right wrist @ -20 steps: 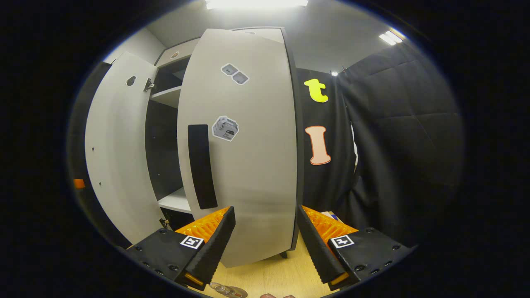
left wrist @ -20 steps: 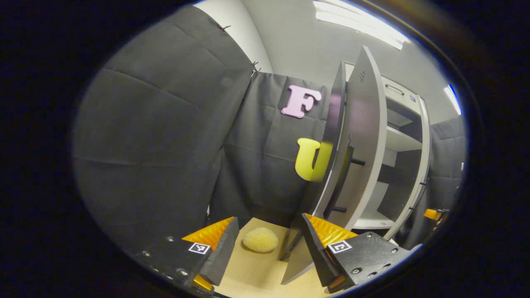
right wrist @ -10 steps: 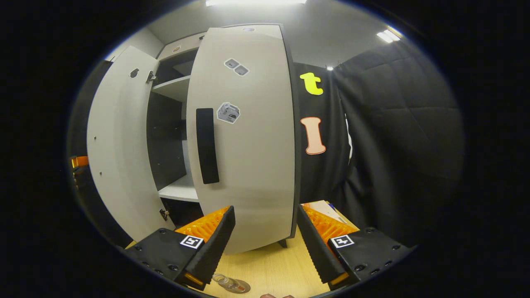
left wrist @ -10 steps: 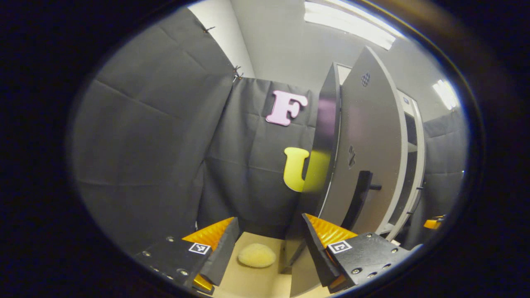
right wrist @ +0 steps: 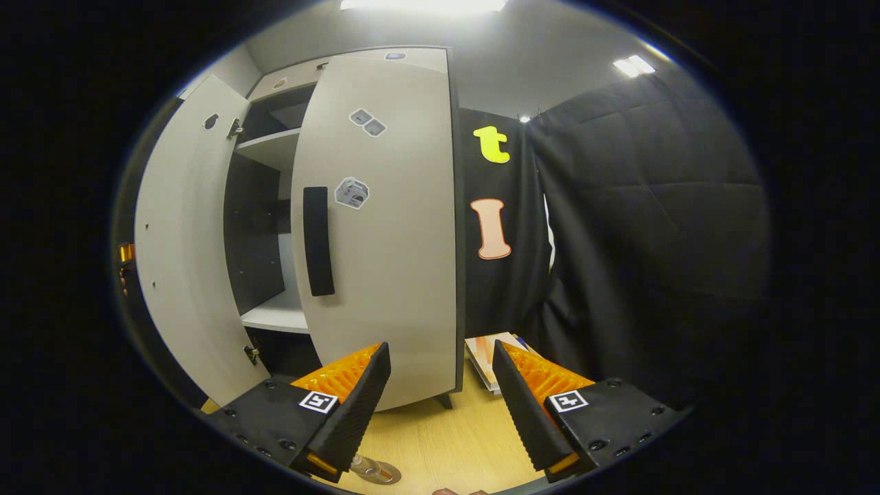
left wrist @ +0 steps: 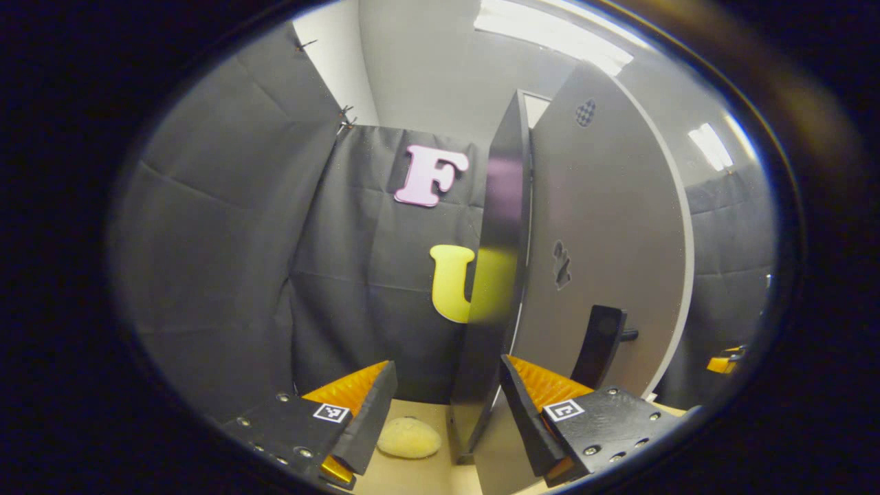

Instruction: Grasp the bottle in the cabinet with the left hand and place it on the coaster, then close the right door with the right hand and the left door with the left hand.

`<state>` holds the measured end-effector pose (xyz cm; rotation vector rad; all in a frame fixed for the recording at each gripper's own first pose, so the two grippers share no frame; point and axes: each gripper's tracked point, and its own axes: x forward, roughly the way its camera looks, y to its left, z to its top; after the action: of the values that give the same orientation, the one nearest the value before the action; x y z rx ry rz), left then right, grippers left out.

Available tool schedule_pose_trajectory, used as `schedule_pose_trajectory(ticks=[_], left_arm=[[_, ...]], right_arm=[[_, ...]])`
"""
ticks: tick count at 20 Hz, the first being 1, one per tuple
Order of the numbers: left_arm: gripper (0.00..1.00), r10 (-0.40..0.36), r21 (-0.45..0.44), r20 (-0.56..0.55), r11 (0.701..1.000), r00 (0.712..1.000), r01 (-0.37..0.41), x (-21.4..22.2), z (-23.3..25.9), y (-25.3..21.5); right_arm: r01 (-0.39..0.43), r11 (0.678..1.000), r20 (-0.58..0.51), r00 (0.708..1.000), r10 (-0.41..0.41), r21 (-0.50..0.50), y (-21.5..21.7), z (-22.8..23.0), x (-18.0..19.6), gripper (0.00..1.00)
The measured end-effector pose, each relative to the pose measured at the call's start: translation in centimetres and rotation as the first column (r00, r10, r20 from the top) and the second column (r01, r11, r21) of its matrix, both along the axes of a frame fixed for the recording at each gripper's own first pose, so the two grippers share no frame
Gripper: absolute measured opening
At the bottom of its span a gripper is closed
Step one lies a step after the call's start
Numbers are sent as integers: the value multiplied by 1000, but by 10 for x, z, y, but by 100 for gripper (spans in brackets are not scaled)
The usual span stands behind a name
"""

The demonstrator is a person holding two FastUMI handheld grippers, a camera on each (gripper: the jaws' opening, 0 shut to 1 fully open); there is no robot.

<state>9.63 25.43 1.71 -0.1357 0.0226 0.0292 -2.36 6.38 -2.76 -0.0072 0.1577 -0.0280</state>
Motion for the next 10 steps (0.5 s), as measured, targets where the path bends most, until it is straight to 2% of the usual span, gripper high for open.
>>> schedule_pose_trajectory(ticks=[2, 4, 5, 7, 8, 9, 10], left_arm=[[87, -30, 24, -18, 999, 999, 31, 1, -1, -12], [86, -25, 71, -33, 997, 999, 28, -2, 1, -14], [86, -18, 86, -40, 996, 999, 21, -3, 2, -15], [86, -7, 96, -55, 995, 998, 12, -6, 2, -21], [93, -3, 98, -56, 995, 998, 9, -6, 3, -24], [93, -2, 94, -61, 995, 998, 8, -6, 2, -30], [86, -1, 90, -63, 996, 998, 7, -7, 2, -37]], right_arm=[[23, 1000, 0, 1000, -23, 8, -6, 0, -1, 92], [38, 999, 1, 999, -38, 21, -12, -1, -1, 92], [43, 999, -1, 999, -43, 26, -15, -1, 0, 95], [46, 999, -9, 999, -45, 28, -18, -5, 2, 92], [44, 999, -14, 999, -43, 26, -20, -7, 2, 95], [44, 999, -20, 999, -43, 28, -22, -9, 4, 95], [42, 998, -25, 999, -41, 37, -24, -12, 5, 95]])
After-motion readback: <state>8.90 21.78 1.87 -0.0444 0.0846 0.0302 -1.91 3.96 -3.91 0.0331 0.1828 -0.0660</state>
